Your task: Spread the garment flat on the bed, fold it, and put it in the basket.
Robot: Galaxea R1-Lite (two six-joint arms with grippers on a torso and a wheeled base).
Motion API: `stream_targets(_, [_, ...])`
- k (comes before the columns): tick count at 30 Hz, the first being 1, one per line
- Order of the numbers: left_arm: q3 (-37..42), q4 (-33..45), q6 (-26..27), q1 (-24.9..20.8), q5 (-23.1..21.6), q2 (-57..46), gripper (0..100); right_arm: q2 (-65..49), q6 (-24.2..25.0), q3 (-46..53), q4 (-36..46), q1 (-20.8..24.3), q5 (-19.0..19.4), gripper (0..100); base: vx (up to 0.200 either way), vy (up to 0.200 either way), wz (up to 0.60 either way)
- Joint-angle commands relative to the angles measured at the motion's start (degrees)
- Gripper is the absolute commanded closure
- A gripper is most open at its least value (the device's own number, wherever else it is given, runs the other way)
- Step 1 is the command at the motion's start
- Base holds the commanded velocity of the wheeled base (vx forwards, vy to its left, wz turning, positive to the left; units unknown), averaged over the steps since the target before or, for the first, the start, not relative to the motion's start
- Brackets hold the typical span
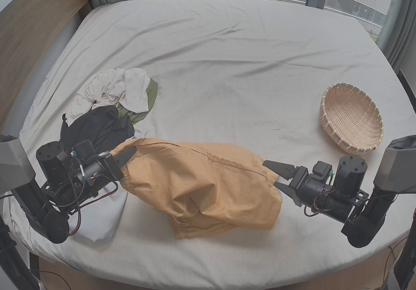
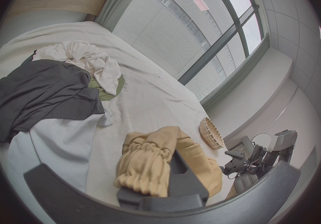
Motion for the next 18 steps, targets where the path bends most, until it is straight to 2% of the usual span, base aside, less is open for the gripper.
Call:
stream_targets(1, [0.04, -0.04, -0.02, 0.00, -0.02, 0.22, 100, -3.39, 0.28, -1.54, 0.25, -1.38, 0.23, 0, 0.000, 0.000, 0.00])
stream_targets(10, [-0.22, -0.04, -0.02, 0.79, 0.69, 0.39, 100, -1.19, 0.19, 2.41, 4.11, -2.44, 0.14, 0, 0.000, 0.000, 0.00])
stream_targets(18, [0.04, -0.04, 0.06, 1.23, 1.39, 0.75, 100, 3.82, 0.37, 4.96, 2.09, -1.65, -0.12, 0, 0.000, 0.000, 0.00])
